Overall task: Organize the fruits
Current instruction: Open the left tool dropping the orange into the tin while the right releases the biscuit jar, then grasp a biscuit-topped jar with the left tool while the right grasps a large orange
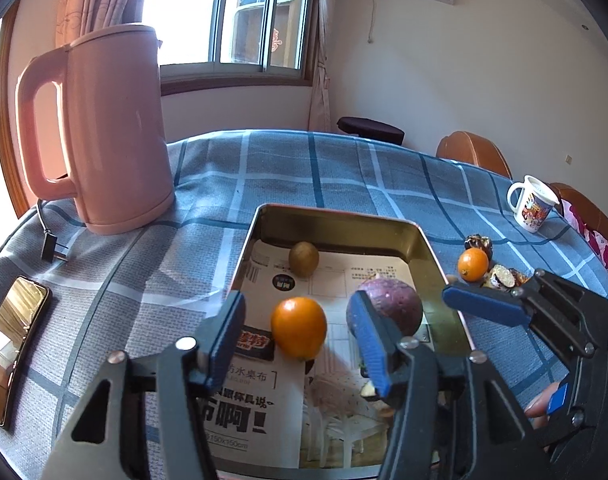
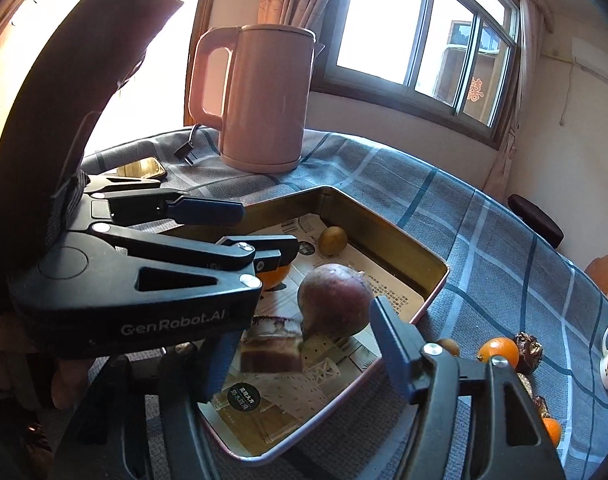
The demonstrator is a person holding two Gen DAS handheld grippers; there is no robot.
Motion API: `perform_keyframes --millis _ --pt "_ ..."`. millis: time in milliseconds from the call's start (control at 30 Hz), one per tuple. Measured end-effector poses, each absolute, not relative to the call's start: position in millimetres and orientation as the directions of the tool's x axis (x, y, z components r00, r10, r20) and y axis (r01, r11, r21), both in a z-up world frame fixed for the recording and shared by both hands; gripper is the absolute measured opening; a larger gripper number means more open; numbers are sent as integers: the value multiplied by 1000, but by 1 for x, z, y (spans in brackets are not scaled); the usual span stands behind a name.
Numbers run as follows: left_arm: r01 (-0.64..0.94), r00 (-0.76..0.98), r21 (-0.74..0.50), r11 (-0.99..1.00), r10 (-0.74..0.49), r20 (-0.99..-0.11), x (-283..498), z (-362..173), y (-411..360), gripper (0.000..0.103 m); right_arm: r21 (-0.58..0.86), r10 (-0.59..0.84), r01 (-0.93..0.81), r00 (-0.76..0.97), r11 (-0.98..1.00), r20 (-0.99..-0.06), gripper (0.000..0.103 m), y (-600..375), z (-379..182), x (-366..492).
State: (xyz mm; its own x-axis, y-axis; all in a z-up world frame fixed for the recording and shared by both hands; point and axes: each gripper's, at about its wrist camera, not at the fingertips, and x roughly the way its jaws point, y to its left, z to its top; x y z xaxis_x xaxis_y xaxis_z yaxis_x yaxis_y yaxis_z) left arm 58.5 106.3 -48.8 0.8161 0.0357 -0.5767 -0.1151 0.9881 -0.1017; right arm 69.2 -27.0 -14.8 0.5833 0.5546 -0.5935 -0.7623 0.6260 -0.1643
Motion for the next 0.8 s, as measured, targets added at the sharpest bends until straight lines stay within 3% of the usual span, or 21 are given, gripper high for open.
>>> perform_keyframes --millis 100,400,533,800 --pt "-134 845 -104 985 59 -531 49 -43 106 76 -176 541 -740 612 649 -576 67 -37 -13 68" --pt "-43 883 -73 996 4 -470 45 -27 61 76 -162 422 -561 756 812 -501 68 -135 15 83" --pt "23 889 -30 999 -34 -456 51 -19 29 78 -138 322 -454 785 880 -529 68 -175 11 107" --pt "111 864 28 993 -82 -496 79 -21 -25 80 -51 306 -448 685 893 -661 68 -194 -18 138"
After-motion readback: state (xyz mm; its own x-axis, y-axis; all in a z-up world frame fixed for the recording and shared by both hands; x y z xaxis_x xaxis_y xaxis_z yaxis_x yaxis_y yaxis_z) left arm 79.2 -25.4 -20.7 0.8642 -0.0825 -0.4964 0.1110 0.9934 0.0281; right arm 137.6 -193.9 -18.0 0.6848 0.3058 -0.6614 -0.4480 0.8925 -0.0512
